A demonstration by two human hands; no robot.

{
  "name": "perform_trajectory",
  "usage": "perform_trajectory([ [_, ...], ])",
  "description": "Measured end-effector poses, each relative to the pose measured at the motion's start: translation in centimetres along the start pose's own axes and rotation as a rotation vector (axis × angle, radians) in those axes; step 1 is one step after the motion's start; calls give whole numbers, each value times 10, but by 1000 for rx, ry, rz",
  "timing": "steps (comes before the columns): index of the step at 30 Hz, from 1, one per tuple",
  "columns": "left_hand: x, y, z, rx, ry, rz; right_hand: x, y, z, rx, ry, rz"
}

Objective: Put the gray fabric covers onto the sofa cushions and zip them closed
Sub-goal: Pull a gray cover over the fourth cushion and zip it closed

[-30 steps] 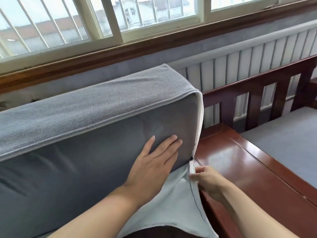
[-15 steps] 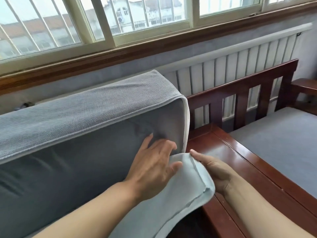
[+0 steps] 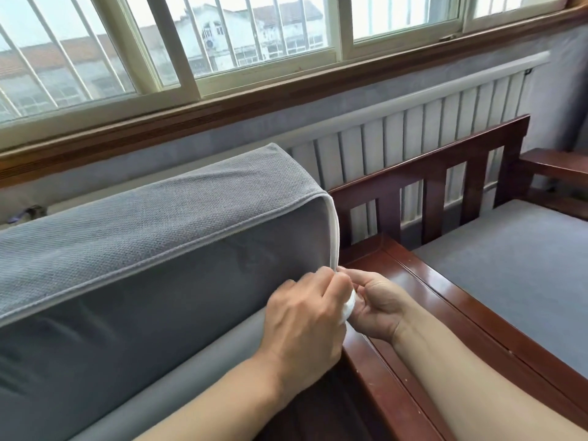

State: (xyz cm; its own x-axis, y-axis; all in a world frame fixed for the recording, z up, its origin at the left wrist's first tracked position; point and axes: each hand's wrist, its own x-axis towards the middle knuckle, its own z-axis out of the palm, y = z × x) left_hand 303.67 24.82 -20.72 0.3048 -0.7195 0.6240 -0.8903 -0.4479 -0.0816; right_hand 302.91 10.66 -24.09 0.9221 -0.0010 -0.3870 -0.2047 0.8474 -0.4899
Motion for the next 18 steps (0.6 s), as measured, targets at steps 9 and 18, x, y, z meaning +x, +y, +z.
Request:
perform_trajectory([
  [9, 53, -16, -28, 65, 21, -72, -6, -1, 7, -44, 116, -30],
  [18, 98, -23, -38, 70, -5, -45, -1, -6, -7, -77, 292, -75],
])
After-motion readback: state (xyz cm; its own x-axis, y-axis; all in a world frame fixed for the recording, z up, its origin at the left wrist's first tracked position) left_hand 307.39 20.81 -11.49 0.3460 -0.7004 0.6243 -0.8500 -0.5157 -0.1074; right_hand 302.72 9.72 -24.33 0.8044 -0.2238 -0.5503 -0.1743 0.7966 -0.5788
